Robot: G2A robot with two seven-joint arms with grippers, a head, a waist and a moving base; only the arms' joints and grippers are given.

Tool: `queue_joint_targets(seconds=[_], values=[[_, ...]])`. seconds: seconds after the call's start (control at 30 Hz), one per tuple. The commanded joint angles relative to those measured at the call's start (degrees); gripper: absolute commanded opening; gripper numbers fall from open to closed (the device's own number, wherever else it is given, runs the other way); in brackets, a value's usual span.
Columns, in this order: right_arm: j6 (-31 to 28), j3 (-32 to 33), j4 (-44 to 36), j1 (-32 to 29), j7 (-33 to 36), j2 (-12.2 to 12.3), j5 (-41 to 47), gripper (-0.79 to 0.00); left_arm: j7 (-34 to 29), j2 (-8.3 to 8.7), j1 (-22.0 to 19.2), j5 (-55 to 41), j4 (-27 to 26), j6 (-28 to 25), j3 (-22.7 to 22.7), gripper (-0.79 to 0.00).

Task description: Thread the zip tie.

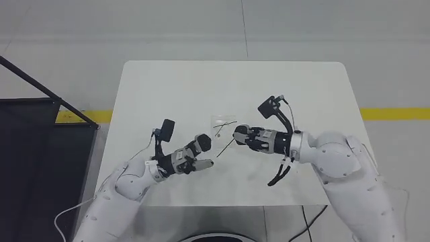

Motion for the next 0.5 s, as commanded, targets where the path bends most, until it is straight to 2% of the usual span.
queue_joint_targets(seconds=[0.0, 0.37, 0.47], values=[[0.3, -0.5, 0.0, 1.1, 1.9, 0.0, 0.2, -0.785, -3.0, 0.4, -0.2, -0.6, -0.5, -0.2, 0.4, 0.0], [0.6, -0.8, -0.1, 1.2, 2.0, 0.0, 0.2, -0.785, -4.2, 0.59, -0.3, -0.9, -0.8, 0.2, 0.5, 0.0], [-0.9, -1.6, -0.7, 0.4, 1.5, 0.1, -1.1, -0.785, -2.9, 0.59, 0.1, 0.7, -2.0, 1.8, 0.6, 0.0]])
